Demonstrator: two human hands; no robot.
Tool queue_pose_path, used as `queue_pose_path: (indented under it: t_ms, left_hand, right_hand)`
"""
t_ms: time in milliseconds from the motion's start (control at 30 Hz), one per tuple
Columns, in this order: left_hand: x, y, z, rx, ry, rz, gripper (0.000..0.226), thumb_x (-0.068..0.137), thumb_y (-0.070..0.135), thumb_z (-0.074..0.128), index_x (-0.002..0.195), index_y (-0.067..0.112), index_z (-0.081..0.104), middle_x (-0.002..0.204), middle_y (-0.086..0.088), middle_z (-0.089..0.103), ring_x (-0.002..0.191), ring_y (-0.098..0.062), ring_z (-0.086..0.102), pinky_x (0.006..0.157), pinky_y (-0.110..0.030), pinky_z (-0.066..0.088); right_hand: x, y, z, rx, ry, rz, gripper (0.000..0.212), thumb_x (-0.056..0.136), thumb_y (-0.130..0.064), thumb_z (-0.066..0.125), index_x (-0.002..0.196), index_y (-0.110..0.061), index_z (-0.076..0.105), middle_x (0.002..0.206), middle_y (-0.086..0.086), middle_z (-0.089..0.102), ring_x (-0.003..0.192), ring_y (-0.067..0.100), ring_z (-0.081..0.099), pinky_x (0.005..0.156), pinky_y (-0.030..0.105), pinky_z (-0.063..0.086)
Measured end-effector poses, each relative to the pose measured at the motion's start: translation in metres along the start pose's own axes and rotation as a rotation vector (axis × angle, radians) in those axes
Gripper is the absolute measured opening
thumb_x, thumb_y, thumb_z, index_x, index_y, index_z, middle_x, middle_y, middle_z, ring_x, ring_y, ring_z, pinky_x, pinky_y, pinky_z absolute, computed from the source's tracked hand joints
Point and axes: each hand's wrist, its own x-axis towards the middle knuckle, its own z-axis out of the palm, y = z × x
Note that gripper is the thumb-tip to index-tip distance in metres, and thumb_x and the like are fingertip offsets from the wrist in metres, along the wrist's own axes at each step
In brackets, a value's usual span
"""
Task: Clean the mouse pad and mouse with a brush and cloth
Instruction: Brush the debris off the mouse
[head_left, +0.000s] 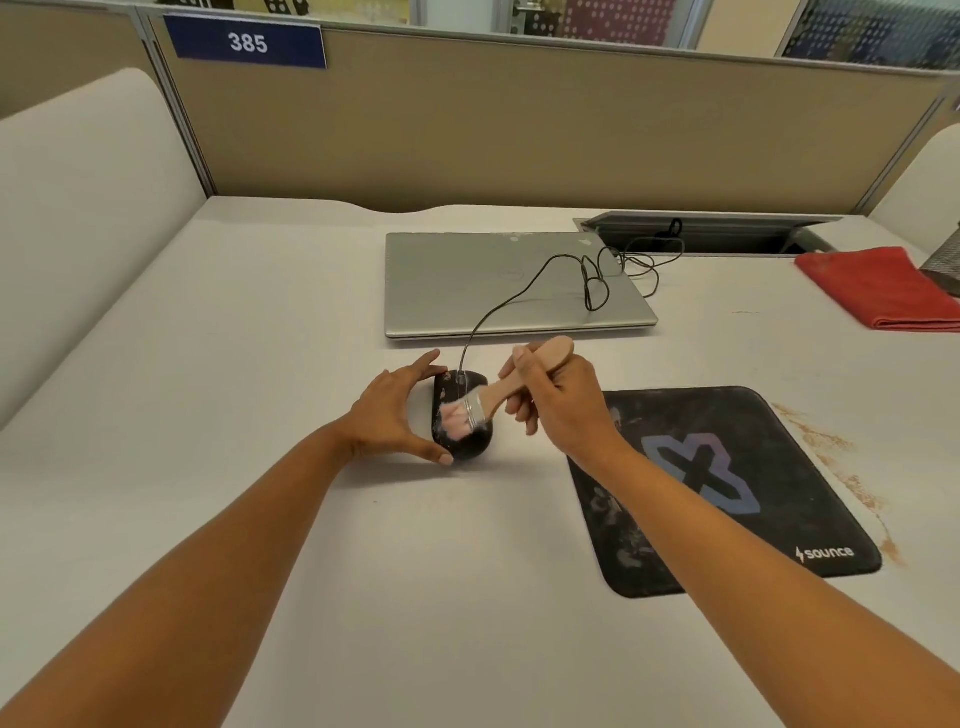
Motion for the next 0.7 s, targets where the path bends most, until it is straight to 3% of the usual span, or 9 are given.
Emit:
queue_pose_path:
  t_ms: [133,300,500,700]
  left_hand:
    - [-0.001,0.0,0.0,0.017,0.009,0.024,0.13,0.037,0.059,0.069,0.147,0.021,0.012,0.146,0.005,0.035,0.133,-0.016,0.03,0.112,-0.032,0.016]
    - [-0.001,0.001,-0.001,0.003,-0.024,-0.001,0.127,0.044,0.049,0.077,0.147,0.024,0.007,0.148,0.007,0.031,0.135,-0.016,0.025,0.115,-0.036,0.013]
    - [-0.001,0.0,-0.008,-0.145,-0.1,-0.024,0.115,0.052,0.027,0.071,0.148,0.023,0.008,0.15,0.003,0.028,0.137,-0.019,0.025,0.117,-0.045,0.013]
    - [-0.001,0.0,-0.006,-0.3,-0.067,-0.049,0.098,0.06,0.027,0.064,0.145,0.027,0.015,0.148,0.005,0.03,0.138,-0.016,0.025,0.117,-0.045,0.011]
  right_hand:
    - [-0.008,0.002,0.002,-0.033,-0.111,0.023,0.033,0.097,-0.018,0.043,0.069,-0.016,0.06,0.053,0.001,0.057,0.039,0.002,0.053,0.039,0.009,0.04]
    - [0.0,-0.002,0.001,0.048,0.049,0.03,0.032,0.097,-0.019,0.041,0.076,-0.007,0.062,0.055,0.005,0.058,0.042,0.006,0.053,0.039,0.014,0.044]
    - [-0.009,0.004,0.008,-0.07,-0.162,0.06,0.032,0.097,-0.018,0.043,0.07,-0.013,0.059,0.054,0.0,0.056,0.039,0.002,0.054,0.042,0.008,0.041]
    - [-0.007,0.01,-0.006,0.062,-0.006,0.121,0.034,0.097,-0.02,0.041,0.07,-0.015,0.061,0.055,0.005,0.058,0.04,0.005,0.053,0.038,0.013,0.042]
